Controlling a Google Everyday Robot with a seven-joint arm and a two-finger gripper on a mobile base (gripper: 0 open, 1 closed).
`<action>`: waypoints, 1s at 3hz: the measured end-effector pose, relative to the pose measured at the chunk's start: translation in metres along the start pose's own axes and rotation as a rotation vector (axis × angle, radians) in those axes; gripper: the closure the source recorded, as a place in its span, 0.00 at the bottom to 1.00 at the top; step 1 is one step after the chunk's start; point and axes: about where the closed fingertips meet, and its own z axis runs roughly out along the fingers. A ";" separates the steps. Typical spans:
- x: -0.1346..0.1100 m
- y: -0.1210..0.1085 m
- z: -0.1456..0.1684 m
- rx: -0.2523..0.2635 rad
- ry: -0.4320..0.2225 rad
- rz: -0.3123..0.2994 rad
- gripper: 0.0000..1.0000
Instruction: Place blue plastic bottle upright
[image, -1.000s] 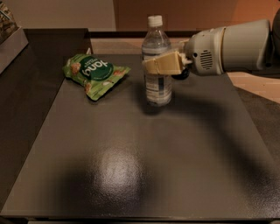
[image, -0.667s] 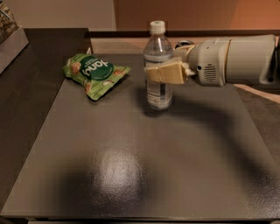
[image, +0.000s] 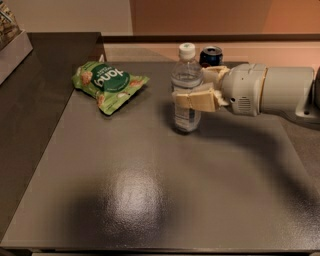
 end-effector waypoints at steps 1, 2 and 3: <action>0.013 -0.006 0.002 -0.010 -0.011 0.011 0.84; 0.022 -0.011 0.002 -0.021 -0.024 0.036 0.61; 0.030 -0.013 0.003 -0.026 -0.050 0.063 0.38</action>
Offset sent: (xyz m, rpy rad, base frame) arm 0.0159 -0.0221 -0.0330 0.0753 0.0488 0.0078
